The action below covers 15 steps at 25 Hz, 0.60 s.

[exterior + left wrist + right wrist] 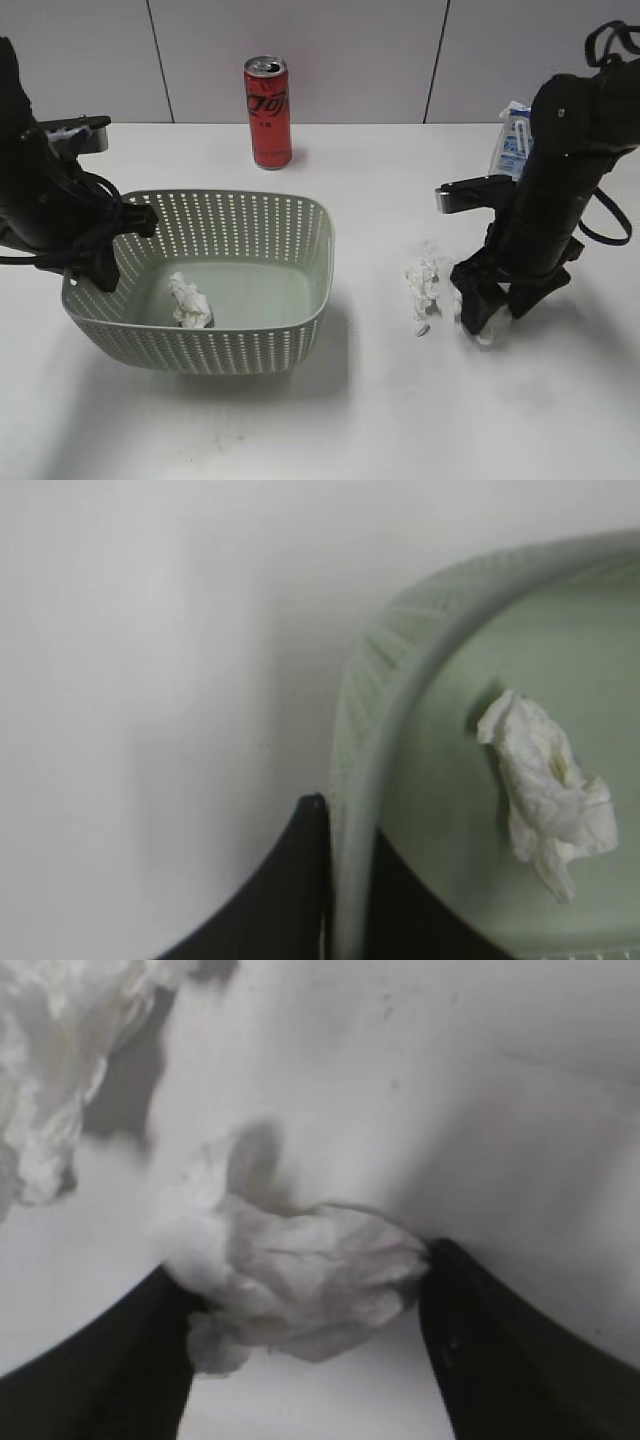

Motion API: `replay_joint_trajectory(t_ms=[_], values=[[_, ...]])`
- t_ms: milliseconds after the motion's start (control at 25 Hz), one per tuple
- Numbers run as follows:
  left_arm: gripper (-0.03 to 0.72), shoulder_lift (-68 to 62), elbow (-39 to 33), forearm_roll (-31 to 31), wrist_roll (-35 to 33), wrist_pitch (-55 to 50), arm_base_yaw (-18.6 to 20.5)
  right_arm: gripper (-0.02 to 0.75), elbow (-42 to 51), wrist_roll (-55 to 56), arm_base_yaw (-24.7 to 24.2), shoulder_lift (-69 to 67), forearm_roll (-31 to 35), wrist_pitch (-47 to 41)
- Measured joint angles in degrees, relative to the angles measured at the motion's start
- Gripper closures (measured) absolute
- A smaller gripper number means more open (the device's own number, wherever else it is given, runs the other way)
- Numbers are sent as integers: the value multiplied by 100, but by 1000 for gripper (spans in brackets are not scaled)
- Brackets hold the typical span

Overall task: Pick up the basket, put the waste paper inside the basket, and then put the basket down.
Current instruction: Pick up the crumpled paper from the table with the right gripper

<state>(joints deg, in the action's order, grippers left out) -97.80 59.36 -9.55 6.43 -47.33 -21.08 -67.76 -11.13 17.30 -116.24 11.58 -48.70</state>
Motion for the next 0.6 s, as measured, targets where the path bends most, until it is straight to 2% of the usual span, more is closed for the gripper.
replay_joint_trajectory(t_ms=[80,160,200,320,360,400,600], values=[[688,0,0,0,0,0,0,254,-5,19,7,-70,0,11],[688,0,0,0,0,0,0,325,-11,19,7,-80,-5,53],[688,0,0,0,0,0,0,376,-11,19,7,-82,-5,78],[688,0,0,0,0,0,0,624,-11,19,7,-98,1,153],[688,0,0,0,0,0,0,675,-11,19,7,-98,20,154],[688,0,0,0,0,0,0,699,-11,19,7,-98,36,163],[688,0,0,0,0,0,0,704,18,-99,242,567,74,195]])
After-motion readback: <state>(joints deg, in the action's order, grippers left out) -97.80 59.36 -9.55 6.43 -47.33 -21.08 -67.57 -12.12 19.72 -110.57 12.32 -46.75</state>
